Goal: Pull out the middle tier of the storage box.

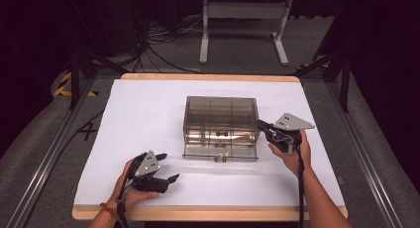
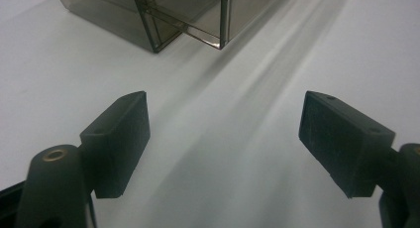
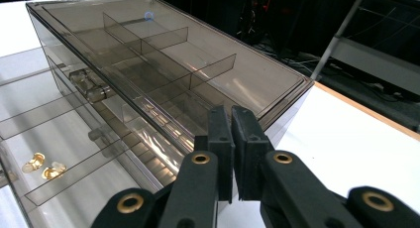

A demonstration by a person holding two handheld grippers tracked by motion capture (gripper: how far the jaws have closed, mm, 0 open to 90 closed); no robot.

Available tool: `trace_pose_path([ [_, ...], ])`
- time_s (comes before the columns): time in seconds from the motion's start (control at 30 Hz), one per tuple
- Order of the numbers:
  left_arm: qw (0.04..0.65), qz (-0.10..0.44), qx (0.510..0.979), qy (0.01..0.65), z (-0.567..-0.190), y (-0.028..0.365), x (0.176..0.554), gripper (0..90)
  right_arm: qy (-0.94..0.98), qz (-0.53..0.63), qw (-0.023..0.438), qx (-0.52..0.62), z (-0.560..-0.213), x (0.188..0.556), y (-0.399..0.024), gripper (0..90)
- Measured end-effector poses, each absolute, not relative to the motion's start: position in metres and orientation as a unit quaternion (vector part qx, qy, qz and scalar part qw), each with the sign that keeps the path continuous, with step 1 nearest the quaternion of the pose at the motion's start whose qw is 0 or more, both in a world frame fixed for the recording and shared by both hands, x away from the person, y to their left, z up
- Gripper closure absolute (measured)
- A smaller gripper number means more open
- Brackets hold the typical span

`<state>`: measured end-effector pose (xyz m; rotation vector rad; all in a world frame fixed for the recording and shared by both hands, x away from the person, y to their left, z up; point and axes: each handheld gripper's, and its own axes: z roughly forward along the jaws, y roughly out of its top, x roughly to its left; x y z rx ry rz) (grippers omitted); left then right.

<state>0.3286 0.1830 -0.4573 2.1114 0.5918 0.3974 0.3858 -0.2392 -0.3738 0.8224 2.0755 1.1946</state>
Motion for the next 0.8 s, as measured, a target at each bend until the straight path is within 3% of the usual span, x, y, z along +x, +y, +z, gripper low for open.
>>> trace_pose_path([
  [0.23,0.461,0.141,0.845,0.231,-0.453,0.18,0.322,30.7,0.785,0.44,0.314,0.302,-0.374,0.384,-0.236,89.6],
  [0.4,0.478,0.126,0.841,0.221,-0.448,0.173,0.317,42.4,0.784,0.441,0.316,0.301,-0.375,0.383,-0.236,89.6],
  [0.57,0.475,0.12,0.848,0.2,-0.447,0.16,0.311,46.9,0.783,0.443,0.315,0.302,-0.375,0.383,-0.236,89.6],
  [0.8,0.461,0.135,0.856,0.192,-0.444,0.149,0.306,67.6,0.782,0.444,0.315,0.302,-0.376,0.383,-0.236,89.6],
])
